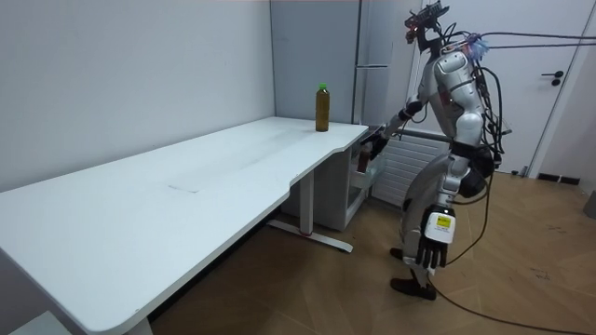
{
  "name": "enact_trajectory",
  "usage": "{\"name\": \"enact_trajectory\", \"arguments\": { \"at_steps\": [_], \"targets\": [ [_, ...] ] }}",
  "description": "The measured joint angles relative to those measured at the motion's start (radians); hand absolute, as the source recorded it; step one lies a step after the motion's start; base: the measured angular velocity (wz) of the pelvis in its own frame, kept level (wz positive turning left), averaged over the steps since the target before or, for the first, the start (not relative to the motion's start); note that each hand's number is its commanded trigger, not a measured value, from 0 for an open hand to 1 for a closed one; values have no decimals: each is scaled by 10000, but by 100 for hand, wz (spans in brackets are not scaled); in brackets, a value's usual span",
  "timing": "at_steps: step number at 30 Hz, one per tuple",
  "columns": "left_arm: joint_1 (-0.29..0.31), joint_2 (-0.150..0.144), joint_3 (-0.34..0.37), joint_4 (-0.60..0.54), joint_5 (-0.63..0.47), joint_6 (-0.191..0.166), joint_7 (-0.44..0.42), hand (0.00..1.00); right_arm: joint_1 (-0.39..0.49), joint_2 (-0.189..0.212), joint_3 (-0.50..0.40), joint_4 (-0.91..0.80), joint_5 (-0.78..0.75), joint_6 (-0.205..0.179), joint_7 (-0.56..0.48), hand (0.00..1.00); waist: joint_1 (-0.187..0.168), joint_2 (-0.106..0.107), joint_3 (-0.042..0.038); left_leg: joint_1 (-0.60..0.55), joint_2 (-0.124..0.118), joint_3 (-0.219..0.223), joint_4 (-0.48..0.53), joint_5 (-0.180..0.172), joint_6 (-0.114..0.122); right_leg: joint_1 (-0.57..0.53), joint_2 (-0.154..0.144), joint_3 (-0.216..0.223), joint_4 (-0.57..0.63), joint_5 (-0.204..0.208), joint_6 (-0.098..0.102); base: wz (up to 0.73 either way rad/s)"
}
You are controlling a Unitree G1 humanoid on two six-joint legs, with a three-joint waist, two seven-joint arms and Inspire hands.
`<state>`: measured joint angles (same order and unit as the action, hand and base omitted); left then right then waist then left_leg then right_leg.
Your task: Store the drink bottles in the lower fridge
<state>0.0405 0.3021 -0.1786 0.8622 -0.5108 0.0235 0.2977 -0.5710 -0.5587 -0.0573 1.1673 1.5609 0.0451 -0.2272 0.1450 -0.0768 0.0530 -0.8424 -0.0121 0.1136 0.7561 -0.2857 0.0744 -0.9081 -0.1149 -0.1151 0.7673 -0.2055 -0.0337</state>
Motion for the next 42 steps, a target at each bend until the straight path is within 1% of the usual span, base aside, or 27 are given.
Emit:
{"name": "enact_trajectory", "arguments": {
  "at_steps": [3,7,12,14,17,20,24,30,37,39,40,42],
  "targets": [
    [-4,-3,3,-89,13,-3,-4,0,35,33,0,37,-32,0,100,0,14,1,0,86,16,37,-12,0,0,100,11,-7,-33,9,1,0],
    [8,-3,3,126,11,2,-110,0,76,172,38,475,-88,22,358,0,55,0,1,610,15,51,-245,-1,-2,599,30,-2,-239,15,20,-1],
    [-1,0,5,388,6,66,-504,0,77,173,331,949,-223,175,691,0,53,-1,4,990,44,28,-390,-4,-6,982,66,-3,-399,11,34,-1],
    [-2,-1,45,581,3,104,-724,0,149,193,376,1213,-397,255,760,0,63,-2,8,1345,78,7,-534,-20,-35,1366,124,-31,-602,12,36,-2],
    [16,3,237,631,-20,155,-817,0,389,198,373,1220,-432,444,776,0,29,-2,9,1687,76,-55,-689,-30,-51,1755,124,-118,-769,8,41,3],
    [10,1,259,628,-23,154,-934,0,401,197,359,1233,-735,521,773,0,-42,-5,10,1802,59,-56,-766,-29,-48,1879,115,-135,-834,1,58,1],
    [11,0,311,653,-40,154,-943,0,416,197,358,1285,-803,577,747,0,-51,-8,12,1898,52,-57,-848,-29,-46,1983,111,-151,-925,3,78,0],
    [-89,-43,389,812,-72,207,-947,0,372,193,281,1270,-756,581,193,0,-84,-21,18,1886,39,-46,-847,-38,-32,1978,102,-152,-935,-14,106,0],
    [-82,-129,386,892,-83,218,-801,0,360,183,-113,1281,-648,537,-738,0,-59,-5,10,1874,59,-48,-843,-40,-29,1980,114,-179,-957,-10,109,0],
    [-85,-158,386,971,-83,217,-684,0,367,179,-162,1303,-609,481,-912,0,-82,27,-8,1879,80,-52,-852,-40,-30,2014,131,-208,-1007,-2,102,0],
    [-84,-171,386,1014,-83,218,-644,0,390,179,-166,1334,-605,408,-973,0,-92,72,-31,1894,128,-54,-865,-40,-30,2072,176,-236,-1112,41,97,0],
    [-77,-171,401,1015,-84,225,-559,0,403,178,-489,1550,-611,347,-1003,0,-94,80,-36,1963,153,-53,-925,-38,-35,2148,207,-246,-1206,67,95,-2]
  ]
}}
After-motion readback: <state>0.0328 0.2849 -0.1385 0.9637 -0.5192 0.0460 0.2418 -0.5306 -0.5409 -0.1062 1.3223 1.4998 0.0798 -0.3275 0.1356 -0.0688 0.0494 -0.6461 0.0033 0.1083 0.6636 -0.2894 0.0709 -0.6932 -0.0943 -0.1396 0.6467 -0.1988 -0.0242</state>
